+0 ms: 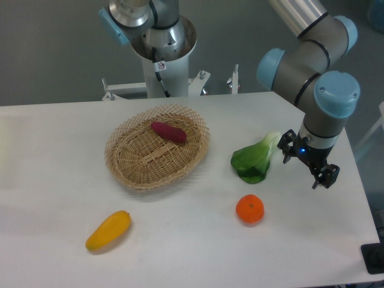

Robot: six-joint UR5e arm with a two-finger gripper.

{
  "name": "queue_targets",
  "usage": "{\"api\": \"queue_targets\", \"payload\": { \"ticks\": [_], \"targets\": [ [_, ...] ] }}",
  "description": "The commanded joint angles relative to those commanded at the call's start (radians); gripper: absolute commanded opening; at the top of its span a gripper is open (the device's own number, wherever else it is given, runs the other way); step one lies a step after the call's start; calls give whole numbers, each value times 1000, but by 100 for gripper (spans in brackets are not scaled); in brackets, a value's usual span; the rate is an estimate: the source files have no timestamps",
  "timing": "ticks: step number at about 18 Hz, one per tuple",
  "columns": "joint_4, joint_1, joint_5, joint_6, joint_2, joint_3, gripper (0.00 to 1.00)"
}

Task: Pick up the sweet potato from the basket
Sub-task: 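Move the open gripper from beside the bok choy toward the wicker basket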

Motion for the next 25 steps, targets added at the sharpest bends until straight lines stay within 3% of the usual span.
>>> {"api": "queue_targets", "payload": {
  "ticks": [15,18,22,25],
  "targets": [
    [0,-8,-5,-18,11,-28,100],
    [14,-24,-6,-18,40,-80,100],
    [168,-43,-8,-6,90,-227,100],
    [186,-66,-9,-2,152,-314,100]
  ]
}}
